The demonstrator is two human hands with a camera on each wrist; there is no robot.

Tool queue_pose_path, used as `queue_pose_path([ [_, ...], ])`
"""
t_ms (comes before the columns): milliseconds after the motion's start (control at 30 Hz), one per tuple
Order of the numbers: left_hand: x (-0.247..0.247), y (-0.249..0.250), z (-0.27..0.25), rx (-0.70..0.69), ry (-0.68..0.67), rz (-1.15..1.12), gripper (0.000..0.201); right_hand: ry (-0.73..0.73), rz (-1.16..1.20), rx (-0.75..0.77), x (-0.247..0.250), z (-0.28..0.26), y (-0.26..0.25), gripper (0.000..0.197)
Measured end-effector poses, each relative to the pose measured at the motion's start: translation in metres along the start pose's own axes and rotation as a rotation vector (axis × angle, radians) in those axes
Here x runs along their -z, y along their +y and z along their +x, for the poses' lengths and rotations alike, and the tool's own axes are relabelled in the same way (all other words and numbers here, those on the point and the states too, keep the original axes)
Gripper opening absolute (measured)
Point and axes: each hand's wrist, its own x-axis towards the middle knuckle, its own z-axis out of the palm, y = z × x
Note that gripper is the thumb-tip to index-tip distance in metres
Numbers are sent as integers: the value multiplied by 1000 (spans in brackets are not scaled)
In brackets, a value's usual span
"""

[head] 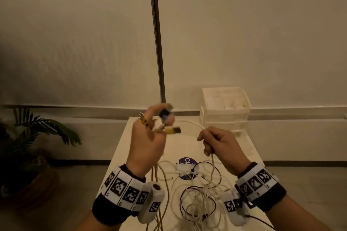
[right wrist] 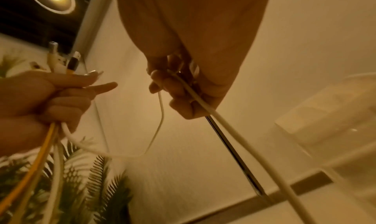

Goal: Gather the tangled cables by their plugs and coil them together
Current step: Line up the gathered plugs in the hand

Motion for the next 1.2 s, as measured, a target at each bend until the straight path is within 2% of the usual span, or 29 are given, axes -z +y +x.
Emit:
queue_pose_path([
  [100,-12,1,-4,-71,-228,141,28,-148,-56,62,-7,2,-31,26],
  [167,-15,-1,-2,-29,-282,117,27,-257,-95,101,-11,4,-48,30],
  [267,-14,-5,4,78,-301,50,16,-314,-124,133,-8,7,-62,27],
  [400,-7,-10,8,-64,-153,296,19,-385,-112,79,-5,1,-60,24],
  [467,-2,-11,12,-7,-56,165,26,-368,-116,31,-6,-3,-48,22],
  [567,14,-13,23,57,60,-49,9,-361,-95,-29,-7,-10,-28,21],
  [700,27,-10,30,97,187,-178,5,-343,-103,-36,-10,-14,-13,21],
  [767,32,-7,32,144,279,-279,13,-348,-164,-32,-13,-16,-4,21],
  [867,40,-10,36,166,365,-289,23,-294,-199,-50,-17,-24,11,21],
  [967,36,-14,25,58,282,-58,10,-164,-141,-59,-15,-30,11,23],
  [1000,31,-14,18,15,225,48,21,-126,-118,-61,-14,-29,7,23],
  [1067,16,-13,9,-64,31,183,35,-103,-137,-35,-13,-24,-7,22],
  [1133,0,-9,1,-92,-221,246,38,-111,-203,28,-12,-19,-26,22],
  [1200,-13,-8,-3,-116,-371,327,36,-120,-265,97,-10,-15,-42,24],
])
